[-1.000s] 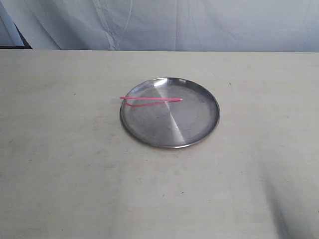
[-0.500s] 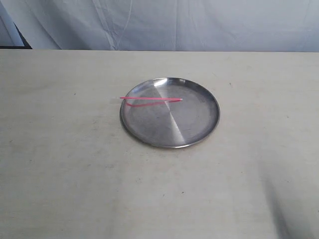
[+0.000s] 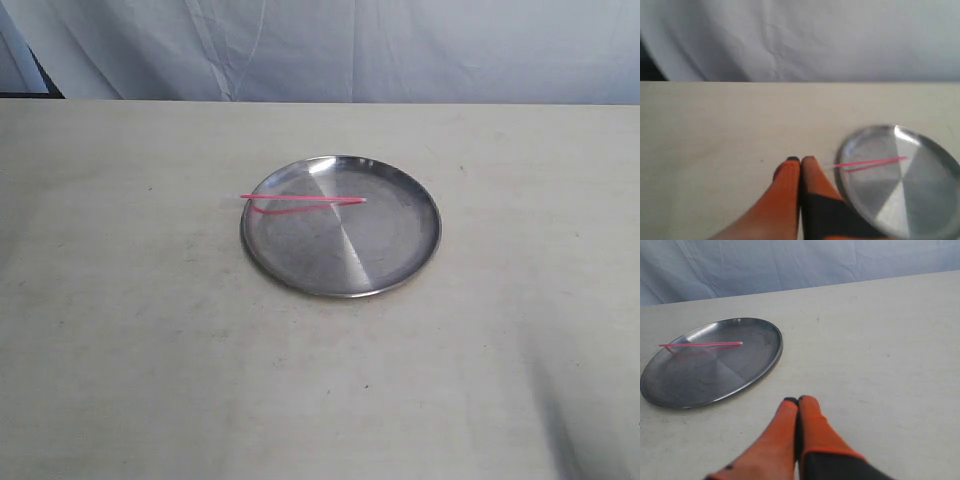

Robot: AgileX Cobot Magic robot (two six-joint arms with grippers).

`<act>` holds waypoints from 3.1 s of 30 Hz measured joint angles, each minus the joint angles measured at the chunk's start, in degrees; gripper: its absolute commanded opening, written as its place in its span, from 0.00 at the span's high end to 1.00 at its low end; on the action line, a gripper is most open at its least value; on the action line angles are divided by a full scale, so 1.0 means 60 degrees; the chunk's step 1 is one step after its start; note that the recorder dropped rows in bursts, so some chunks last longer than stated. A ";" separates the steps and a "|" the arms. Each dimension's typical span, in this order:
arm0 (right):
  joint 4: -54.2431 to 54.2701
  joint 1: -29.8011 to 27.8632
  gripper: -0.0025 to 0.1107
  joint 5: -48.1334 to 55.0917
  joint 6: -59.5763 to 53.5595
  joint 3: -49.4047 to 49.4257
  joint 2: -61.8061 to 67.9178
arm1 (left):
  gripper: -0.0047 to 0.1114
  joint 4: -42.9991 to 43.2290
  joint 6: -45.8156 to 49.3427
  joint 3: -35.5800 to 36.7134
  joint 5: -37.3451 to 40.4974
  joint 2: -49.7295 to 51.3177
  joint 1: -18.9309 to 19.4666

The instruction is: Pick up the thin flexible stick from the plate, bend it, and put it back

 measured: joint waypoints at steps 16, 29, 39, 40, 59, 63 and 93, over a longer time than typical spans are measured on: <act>0.0000 0.0000 0.99 -0.0052 0.0000 0.0000 0.0000 | 0.56 0.0382 0.4540 -0.6649 0.3466 0.8313 -0.2073; 0.0000 0.0000 0.99 -0.0052 0.0000 0.0000 0.0000 | 0.43 0.2790 0.4400 -0.8379 0.3570 1.0810 -0.3544; 0.0000 0.0000 0.99 -0.0052 0.0000 0.0000 0.0000 | 0.49 0.2938 0.4265 -0.8983 0.3636 1.2005 -0.3939; 0.0000 0.0000 0.99 -0.0052 0.0000 0.0000 0.0000 | 0.49 0.2938 0.4253 -0.9025 0.3772 1.2051 -0.3939; 0.0072 0.0000 0.99 -0.0052 0.0000 0.0000 0.0000 | 0.49 0.4156 0.6331 -0.9287 0.4266 1.2096 -0.3939; 0.0072 0.0000 0.99 -0.0052 0.0000 0.0000 0.0000 | 0.49 0.3760 0.8147 -0.9287 0.4479 1.2096 -0.3939; 0.0072 0.0000 0.99 -0.0058 0.0000 0.0000 0.0000 | 0.49 0.4137 0.6901 -0.9310 0.3486 1.2871 -0.3939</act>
